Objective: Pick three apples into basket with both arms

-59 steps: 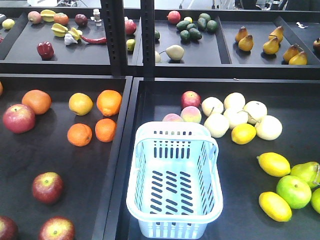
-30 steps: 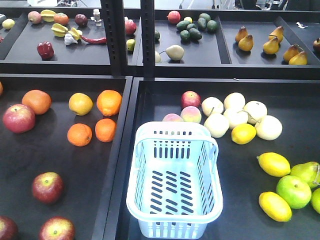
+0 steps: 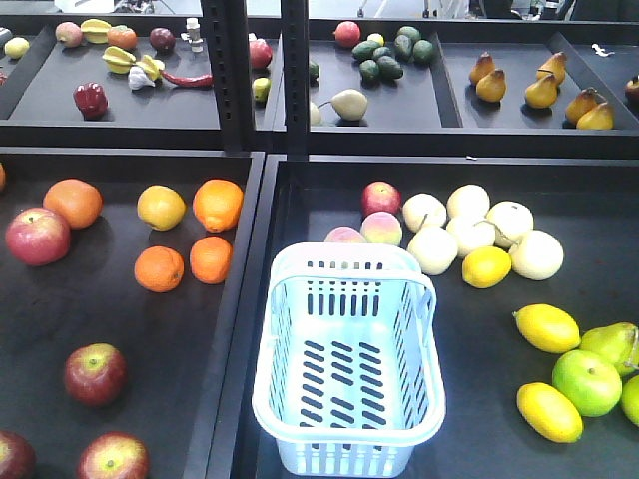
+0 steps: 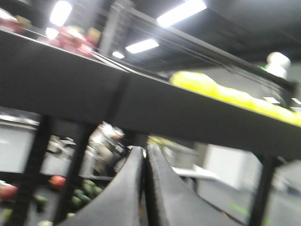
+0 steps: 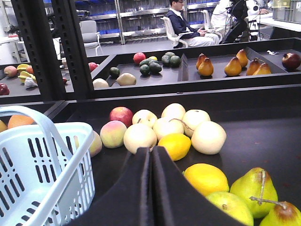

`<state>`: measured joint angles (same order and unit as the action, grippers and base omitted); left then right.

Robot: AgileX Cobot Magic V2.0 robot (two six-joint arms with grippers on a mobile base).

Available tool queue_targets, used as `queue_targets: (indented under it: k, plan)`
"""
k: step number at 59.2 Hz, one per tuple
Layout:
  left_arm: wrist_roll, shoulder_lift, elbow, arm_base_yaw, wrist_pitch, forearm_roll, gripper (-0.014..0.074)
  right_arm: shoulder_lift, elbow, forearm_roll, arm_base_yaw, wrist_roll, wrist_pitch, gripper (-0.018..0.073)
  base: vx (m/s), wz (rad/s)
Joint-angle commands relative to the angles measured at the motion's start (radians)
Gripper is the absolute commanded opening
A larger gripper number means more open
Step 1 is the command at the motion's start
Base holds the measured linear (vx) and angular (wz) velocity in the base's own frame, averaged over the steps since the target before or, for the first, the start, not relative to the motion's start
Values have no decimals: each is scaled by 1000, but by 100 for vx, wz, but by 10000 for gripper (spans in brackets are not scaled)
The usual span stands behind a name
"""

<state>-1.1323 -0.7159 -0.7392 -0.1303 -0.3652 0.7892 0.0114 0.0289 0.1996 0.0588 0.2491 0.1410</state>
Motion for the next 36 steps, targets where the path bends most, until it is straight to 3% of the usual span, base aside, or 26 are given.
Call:
queue_targets:
  k: [1, 6, 12, 22, 36]
  plan:
    - [-238, -105, -84, -23, -141, 243, -6, 12, 12, 5, -1, -2, -76, -6, 0, 0]
    - [-397, -189, -142, -23, -231, 436, -4, 12, 12, 5, -1, -2, -76, -6, 0, 0]
    - [-506, -273, -212, -23, -307, 598, 12, 12, 12, 5, -1, -2, -76, -6, 0, 0]
    - [-543, -372, -303, -23, -346, 674, 97, 12, 12, 5, -1, -2, -76, -6, 0, 0]
    - [-543, -494, -396, -23, -444, 807, 360, 12, 12, 5, -1, -2, -76, -6, 0, 0]
